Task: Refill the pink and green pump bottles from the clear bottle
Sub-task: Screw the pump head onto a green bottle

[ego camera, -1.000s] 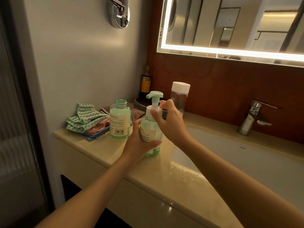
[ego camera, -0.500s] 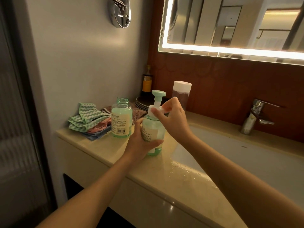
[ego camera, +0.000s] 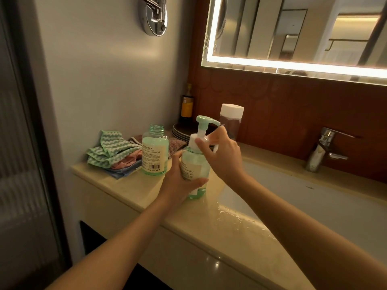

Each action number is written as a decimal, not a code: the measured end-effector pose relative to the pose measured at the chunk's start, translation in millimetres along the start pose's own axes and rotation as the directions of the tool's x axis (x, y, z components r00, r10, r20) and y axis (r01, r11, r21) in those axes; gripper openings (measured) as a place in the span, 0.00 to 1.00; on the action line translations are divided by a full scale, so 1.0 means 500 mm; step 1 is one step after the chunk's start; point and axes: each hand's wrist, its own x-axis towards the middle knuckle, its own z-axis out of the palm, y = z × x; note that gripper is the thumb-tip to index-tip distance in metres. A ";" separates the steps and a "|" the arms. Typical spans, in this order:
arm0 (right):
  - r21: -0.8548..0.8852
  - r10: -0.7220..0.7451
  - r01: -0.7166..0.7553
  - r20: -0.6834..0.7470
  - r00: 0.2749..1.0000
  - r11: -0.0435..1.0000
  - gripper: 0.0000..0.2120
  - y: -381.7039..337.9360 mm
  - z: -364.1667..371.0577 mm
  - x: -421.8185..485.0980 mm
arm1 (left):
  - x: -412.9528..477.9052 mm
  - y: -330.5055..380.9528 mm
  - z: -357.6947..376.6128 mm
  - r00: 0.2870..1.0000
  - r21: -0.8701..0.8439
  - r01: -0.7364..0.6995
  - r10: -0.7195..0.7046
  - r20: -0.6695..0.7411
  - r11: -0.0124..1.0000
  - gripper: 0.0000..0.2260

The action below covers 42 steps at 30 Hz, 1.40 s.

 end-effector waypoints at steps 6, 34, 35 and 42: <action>0.227 0.092 -0.134 0.187 0.978 0.965 0.16 -0.019 0.021 0.003 | -0.001 -0.001 -0.001 1.000 0.012 -0.012 0.013 -0.008 1.000 0.38; 0.255 0.152 -0.205 0.212 0.965 0.945 0.26 -0.008 0.020 0.010 | 0.003 -0.005 0.001 1.000 0.032 -0.006 0.006 -0.011 0.999 0.38; 0.348 0.136 -0.213 0.232 0.963 0.913 0.23 -0.006 0.012 0.006 | 0.003 -0.006 0.001 1.000 0.033 -0.006 0.007 -0.014 0.999 0.38; 0.094 0.247 -0.244 -0.025 0.969 0.965 0.24 -0.023 0.028 0.017 | 0.002 -0.006 0.000 1.000 0.049 -0.003 0.004 -0.011 0.999 0.40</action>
